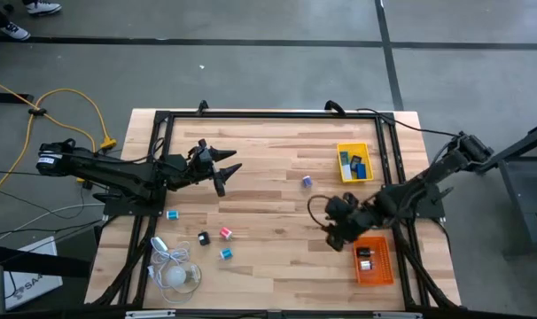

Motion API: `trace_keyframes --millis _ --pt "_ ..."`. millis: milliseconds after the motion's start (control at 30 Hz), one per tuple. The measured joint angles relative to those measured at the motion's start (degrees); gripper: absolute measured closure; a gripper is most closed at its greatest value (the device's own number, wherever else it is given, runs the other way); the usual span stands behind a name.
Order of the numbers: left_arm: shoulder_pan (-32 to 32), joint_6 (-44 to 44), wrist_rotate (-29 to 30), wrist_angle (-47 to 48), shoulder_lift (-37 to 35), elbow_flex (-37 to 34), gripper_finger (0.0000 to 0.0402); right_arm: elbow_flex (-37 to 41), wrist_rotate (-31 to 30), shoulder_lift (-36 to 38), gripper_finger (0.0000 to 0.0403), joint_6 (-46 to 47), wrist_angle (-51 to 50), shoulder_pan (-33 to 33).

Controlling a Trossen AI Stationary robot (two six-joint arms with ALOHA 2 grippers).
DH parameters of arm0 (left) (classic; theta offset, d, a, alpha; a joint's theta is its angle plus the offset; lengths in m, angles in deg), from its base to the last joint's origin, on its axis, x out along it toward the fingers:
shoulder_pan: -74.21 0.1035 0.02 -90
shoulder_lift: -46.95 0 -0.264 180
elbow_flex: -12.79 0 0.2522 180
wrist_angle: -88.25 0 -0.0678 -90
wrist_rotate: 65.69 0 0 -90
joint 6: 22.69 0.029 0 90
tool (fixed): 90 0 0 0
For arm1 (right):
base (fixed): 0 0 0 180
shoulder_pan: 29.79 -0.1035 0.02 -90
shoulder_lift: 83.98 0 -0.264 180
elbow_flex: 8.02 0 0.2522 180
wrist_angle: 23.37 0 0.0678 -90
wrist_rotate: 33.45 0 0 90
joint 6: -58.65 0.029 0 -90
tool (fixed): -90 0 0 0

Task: Pick & Place Office items
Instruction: Put the purple charger adapter into the orange bin

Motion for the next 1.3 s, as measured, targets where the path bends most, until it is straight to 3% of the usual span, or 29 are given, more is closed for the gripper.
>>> trace_keyframes --millis 400,533,633,800,967,1100,1300 --pt "0.0 0.0 0.0 0.0 0.0 0.0 0.0183 0.0 8.2 -0.5 0.0230 -8.5 5.6 16.0" --pt "0.0 0.0 0.0 0.0 0.0 0.0 0.0183 -0.2 9.9 -2.3 0.0230 -13.3 11.6 20.6" --pt "0.0 0.0 0.0 0.0 0.0 0.0 0.0183 -3.2 10.4 -4.4 0.0230 -16.5 12.8 23.3" --pt "0.0 0.0 0.0 0.0 0.0 0.0 0.0183 -13.1 6.6 -9.6 0.0230 -21.2 6.4 25.6" --pt "0.0 0.0 0.0 0.0 0.0 0.0 0.0183 -24.2 2.9 -16.7 0.0230 -17.1 -9.1 28.4" --pt "0.0 0.0 0.0 0.0 0.0 0.0 0.0183 -28.3 4.9 -21.7 0.0230 -12.0 -16.4 31.6" --pt "0.0 0.0 0.0 0.0 0.0 0.0 0.0183 -28.6 9.3 -26.4 0.0230 -6.0 -18.5 35.6"
